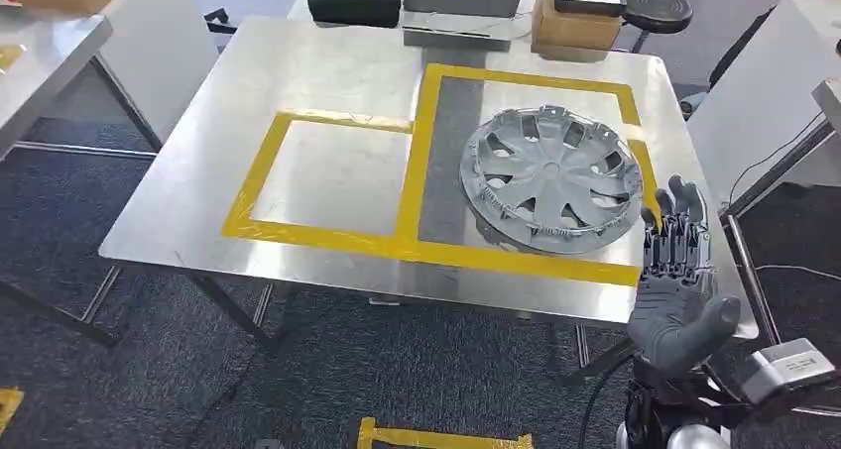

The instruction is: Take the parts from the cabinet and place them on the table.

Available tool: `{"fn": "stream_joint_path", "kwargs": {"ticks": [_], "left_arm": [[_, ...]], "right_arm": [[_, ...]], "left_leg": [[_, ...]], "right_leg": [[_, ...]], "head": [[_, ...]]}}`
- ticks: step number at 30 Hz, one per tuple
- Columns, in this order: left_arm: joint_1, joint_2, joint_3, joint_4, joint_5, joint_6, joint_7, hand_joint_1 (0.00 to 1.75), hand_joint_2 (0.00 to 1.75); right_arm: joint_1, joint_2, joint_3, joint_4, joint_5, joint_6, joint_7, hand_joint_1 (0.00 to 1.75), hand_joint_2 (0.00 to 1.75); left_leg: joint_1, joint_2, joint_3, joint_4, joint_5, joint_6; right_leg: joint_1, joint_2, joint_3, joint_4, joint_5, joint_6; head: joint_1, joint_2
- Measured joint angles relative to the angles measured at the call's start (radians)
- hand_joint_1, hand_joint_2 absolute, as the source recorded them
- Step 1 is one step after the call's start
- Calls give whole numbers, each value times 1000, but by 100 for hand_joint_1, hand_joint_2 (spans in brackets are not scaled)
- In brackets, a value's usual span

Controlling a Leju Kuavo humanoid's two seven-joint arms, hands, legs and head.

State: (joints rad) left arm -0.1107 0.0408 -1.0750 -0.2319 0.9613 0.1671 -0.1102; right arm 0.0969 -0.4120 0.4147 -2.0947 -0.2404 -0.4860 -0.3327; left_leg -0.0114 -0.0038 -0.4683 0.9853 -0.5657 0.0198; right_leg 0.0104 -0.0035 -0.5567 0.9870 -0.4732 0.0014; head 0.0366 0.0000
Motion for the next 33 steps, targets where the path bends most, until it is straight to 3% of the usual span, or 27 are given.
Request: {"fn": "stream_joint_path", "kwargs": {"ticks": [7,10,12,13,15,16,17,18,20,21,25,26,27,28,30,31,32,33], "left_arm": [[-2,25,3,0,-5,12,0,0,0],[-2,27,3,0,-8,12,-5,0,0],[-4,27,3,-2,-8,7,-9,0,0],[-4,27,3,-2,-8,3,-10,0,0],[-3,27,3,-2,-10,-2,-10,0,0],[-2,26,3,-2,-12,-3,-9,0,0],[-2,25,3,-2,-14,-7,-8,0,0],[-3,24,3,-2,-16,-10,-7,0,0],[-4,21,3,-2,-19,-13,-7,0,0],[-4,17,3,-2,-19,-14,-6,0,0],[-6,10,3,-2,-19,-15,-7,0,0],[-7,11,3,-2,-19,-15,-7,0,0],[-7,11,3,-2,-19,-15,-7,0,0],[-8,10,3,-2,-19,-15,-8,0,0],[-7,10,3,-2,-21,-15,-9,0,0],[-6,9,3,-2,-23,-15,-9,0,0],[-5,6,3,-2,-23,-15,-9,0,0],[-5,3,2,-2,-23,-18,-8,0,0]], "right_arm": [[15,51,12,5,-32,11,-48,0,0],[15,59,19,10,-37,13,-48,0,0],[14,62,23,14,-45,14,-48,0,0],[14,63,25,17,-47,14,-47,0,0],[16,64,29,24,-52,13,-43,0,0],[17,64,32,27,-53,13,-42,0,0],[18,64,34,30,-58,13,-42,0,0],[18,64,36,32,-64,13,-42,0,0],[18,65,37,31,-66,12,-42,0,0],[18,65,37,32,-66,12,-42,0,0],[19,66,39,31,-67,11,-42,0,0],[18,66,40,31,-67,11,-42,0,0],[16,66,40,31,-71,13,-42,0,0],[15,67,40,30,-72,15,-42,0,0],[12,67,41,31,-74,18,-32,0,0],[9,67,42,31,-73,19,-19,0,0],[6,67,43,31,-73,19,-7,0,0],[3,67,44,31,-73,19,5,0,0]], "left_leg": [[-9,4,0,2,0,3],[-7,4,-1,-5,11,16],[-1,6,0,-10,19,26],[0,7,-2,-9,20,28],[-2,10,-4,-9,21,28],[-2,10,-3,-9,21,28],[-3,10,-1,-9,20,27],[-3,9,1,-8,19,26],[-7,6,9,-8,14,22],[-8,5,6,-9,11,18],[-5,3,-1,-9,13,-1],[-10,3,-6,-5,2,-6],[-8,2,-16,13,-17,-15],[-4,2,-34,56,-47,-21],[11,0,-108,222,-125,-34],[18,0,-141,287,-142,-41],[23,1,-151,300,-128,-46],[30,2,-138,268,-89,-53]], "right_leg": [[-9,4,-1,-1,6,8],[-10,5,-1,-2,13,18],[-10,5,-22,41,-35,26],[-13,4,-49,110,-76,29],[-14,4,-119,278,-146,32],[-14,4,-137,322,-149,32],[-14,4,-132,315,-126,29],[-13,4,-112,268,-85,24],[-10,6,-38,92,15,6],[-6,9,-5,43,8,-8],[-1,6,-7,18,12,-13],[-14,4,9,-20,7,-19],[-15,4,9,-23,10,-20],[-16,3,9,-28,12,-23],[-17,0,7,-27,12,-23],[-18,-2,7,-26,12,-22],[-20,-2,6,-24,13,-21],[-23,-3,6,-21,12,-18]], "head": [[-5,0],[-6,0],[-2,0],[6,0],[8,0],[8,0],[8,0],[9,0],[12,0],[9,0],[7,0],[9,0],[3,0],[-6,0],[-15,0],[-19,0],[-20,0],[-23,0]]}}
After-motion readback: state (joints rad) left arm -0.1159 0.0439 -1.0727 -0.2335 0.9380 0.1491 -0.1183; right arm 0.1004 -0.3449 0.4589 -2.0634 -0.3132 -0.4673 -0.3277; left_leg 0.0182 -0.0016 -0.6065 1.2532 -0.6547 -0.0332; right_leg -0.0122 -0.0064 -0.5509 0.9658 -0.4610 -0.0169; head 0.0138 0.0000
